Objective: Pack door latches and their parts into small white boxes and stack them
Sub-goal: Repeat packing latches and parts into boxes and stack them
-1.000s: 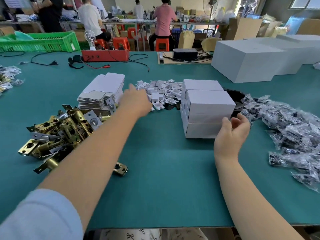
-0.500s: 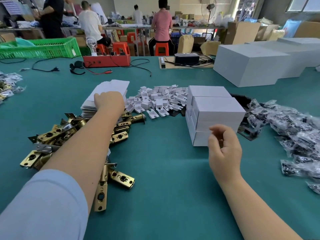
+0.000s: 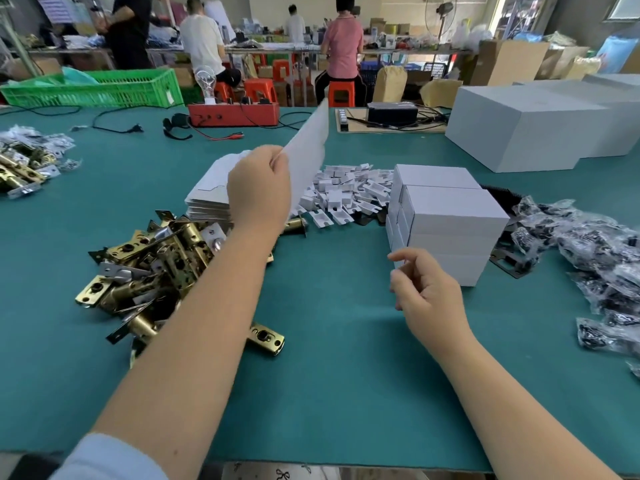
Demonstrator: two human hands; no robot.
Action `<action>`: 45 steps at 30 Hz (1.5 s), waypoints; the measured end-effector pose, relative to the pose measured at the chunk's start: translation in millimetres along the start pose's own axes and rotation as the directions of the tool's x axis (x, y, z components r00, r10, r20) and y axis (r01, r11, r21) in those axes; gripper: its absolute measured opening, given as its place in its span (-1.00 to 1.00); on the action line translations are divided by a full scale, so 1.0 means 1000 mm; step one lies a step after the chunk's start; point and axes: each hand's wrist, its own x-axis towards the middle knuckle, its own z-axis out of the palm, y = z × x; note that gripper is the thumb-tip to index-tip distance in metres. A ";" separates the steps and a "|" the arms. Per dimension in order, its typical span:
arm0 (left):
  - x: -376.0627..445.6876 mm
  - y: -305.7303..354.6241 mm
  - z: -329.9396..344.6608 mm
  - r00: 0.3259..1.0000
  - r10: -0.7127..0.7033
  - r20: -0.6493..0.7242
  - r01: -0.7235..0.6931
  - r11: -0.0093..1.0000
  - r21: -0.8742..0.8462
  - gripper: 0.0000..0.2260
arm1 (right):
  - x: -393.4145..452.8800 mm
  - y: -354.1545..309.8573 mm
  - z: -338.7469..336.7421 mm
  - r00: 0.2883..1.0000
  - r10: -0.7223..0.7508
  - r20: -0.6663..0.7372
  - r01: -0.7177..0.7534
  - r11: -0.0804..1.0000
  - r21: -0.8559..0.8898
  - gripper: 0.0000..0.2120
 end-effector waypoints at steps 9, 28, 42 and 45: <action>-0.066 -0.003 -0.003 0.755 -0.285 0.591 0.656 0.312 -0.687 -0.60 | 0.022 -0.019 0.013 0.962 0.259 0.081 -0.271 0.932 0.241 -0.66; -0.103 0.009 0.004 0.716 -0.082 0.693 0.556 0.667 -0.496 0.01 | -0.006 -0.014 0.028 0.982 0.012 0.190 -0.056 0.973 0.225 -0.62; -0.106 0.016 0.002 0.709 -0.025 0.705 0.550 0.645 -0.530 -0.50 | -0.008 -0.018 0.024 0.971 -0.012 0.239 -0.035 0.980 0.194 -0.53; -0.115 0.019 0.002 0.569 -0.046 0.821 0.661 0.619 -0.423 -0.40 | -0.009 -0.019 0.026 0.956 -0.031 0.290 -0.012 0.989 0.145 -0.40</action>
